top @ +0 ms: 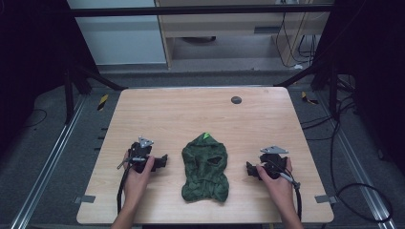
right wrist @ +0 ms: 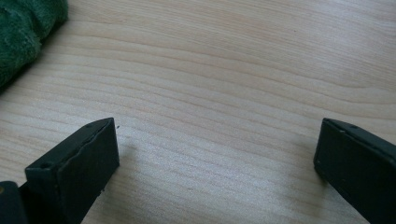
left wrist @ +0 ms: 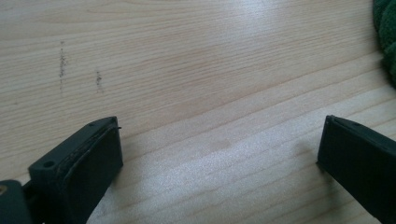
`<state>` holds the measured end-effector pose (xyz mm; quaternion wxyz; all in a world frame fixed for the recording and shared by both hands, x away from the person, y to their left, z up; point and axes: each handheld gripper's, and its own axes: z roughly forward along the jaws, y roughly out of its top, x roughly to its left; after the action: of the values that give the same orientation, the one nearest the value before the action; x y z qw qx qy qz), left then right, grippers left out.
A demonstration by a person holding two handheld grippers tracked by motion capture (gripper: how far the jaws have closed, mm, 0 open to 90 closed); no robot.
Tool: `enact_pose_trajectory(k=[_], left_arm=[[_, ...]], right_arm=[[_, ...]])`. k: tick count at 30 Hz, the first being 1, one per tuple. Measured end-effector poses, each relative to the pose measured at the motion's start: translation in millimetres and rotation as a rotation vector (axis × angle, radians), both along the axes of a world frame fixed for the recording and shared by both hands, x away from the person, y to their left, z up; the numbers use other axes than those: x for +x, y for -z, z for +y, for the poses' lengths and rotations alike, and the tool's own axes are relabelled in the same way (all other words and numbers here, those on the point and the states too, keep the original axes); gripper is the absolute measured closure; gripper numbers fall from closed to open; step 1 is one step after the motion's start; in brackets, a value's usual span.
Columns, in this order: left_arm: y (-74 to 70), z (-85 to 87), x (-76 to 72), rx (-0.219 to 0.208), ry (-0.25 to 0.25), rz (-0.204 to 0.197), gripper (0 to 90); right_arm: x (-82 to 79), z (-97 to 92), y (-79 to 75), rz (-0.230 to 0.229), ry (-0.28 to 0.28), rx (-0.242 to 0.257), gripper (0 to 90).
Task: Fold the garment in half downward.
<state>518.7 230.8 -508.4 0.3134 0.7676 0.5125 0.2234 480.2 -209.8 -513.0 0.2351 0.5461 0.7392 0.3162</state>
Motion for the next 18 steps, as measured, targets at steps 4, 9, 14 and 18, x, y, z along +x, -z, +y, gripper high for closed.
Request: enact_pose_trajectory(k=[4,9,14,18], left_arm=[[0.0,0.1,-0.4,0.000,0.001,0.000,0.0],[-0.1,0.3,-2.3,0.000,0.014,0.002,0.0],[-2.2,0.0,-8.7,0.015,0.059,0.020,0.0],[-5.2,-4.9,-10.7,0.025,0.101,0.021,3.0]], right_arm=[[0.0,0.0,0.0,0.000,0.000,0.001,0.3],[0.0,0.1,0.0,0.000,0.001,0.003,0.4],[-2.1,0.0,-0.1,0.000,-0.011,0.001,1.1],[-5.3,1.9,-2.6,-0.007,-0.043,-0.005,10.5]])
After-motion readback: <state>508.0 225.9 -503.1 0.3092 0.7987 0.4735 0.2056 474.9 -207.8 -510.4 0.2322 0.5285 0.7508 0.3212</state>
